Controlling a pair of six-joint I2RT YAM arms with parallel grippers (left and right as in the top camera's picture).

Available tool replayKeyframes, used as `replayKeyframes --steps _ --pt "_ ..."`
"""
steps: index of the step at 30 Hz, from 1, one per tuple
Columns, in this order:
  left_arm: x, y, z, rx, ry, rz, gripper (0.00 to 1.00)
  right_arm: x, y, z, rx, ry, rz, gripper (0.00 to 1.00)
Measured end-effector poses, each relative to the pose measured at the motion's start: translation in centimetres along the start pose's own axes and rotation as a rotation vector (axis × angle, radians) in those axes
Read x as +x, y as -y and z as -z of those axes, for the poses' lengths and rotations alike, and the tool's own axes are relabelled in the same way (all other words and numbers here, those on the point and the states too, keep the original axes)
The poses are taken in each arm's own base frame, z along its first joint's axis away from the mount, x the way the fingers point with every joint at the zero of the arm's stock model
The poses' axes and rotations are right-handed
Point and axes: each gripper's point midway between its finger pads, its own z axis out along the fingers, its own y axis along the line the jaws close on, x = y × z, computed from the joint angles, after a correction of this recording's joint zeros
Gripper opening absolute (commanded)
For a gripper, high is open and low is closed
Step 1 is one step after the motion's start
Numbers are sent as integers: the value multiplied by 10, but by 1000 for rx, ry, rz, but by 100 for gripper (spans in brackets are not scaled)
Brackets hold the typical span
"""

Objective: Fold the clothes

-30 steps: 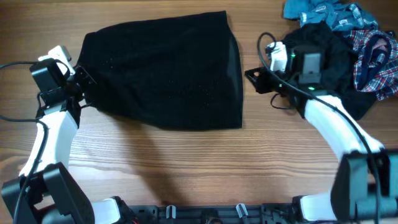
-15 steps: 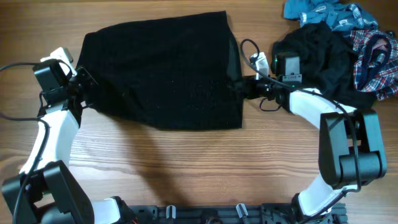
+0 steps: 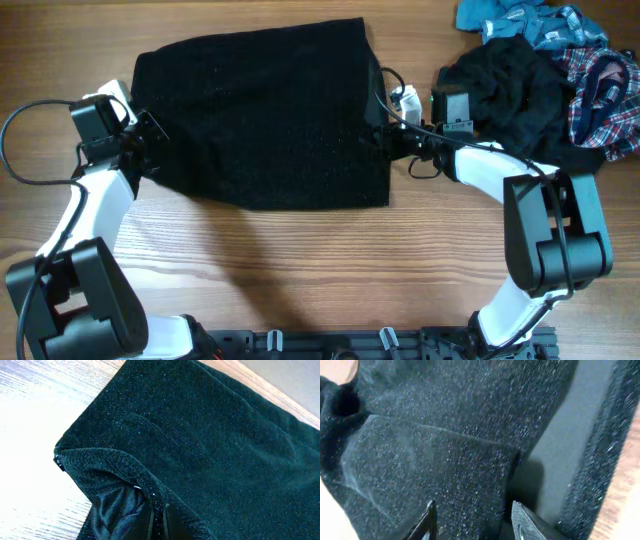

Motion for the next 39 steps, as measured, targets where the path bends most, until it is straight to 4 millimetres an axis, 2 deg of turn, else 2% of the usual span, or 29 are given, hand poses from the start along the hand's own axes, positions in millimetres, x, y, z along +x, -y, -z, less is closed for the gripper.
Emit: replayKeyframes --steps 5,11,13,19,21,28,30,33,35,39 --pt "0 0 0 0 0 0 4 -5 4 -4 4 27 -2 48" --pt "0 0 0 0 0 0 4 12 9 -20 1 -12 -37 47" --pt "0 0 0 0 0 0 4 11 7 -22 -5 -9 -32 40" --pt "0 0 0 0 0 0 4 4 5 -23 -12 18 -30 7" --pt "0 0 0 0 -1 0 4 2 4 -23 -15 25 -40 4" --pt "3 -1 0 -4 -12 3 4 3 0 -21 -52 6 -70 4" --pt "4 -1 0 -4 -14 3 4 -2 0 -16 -51 4 -81 4" --pt "4 -1 0 -4 -15 4 4 -20 -5 0 -47 22 -85 4" --pt "4 -1 0 -4 -15 7 4 -43 -11 21 -37 50 -76 4" --pt "5 -2 0 -6 -21 13 4 -68 -9 56 1 99 -60 4"
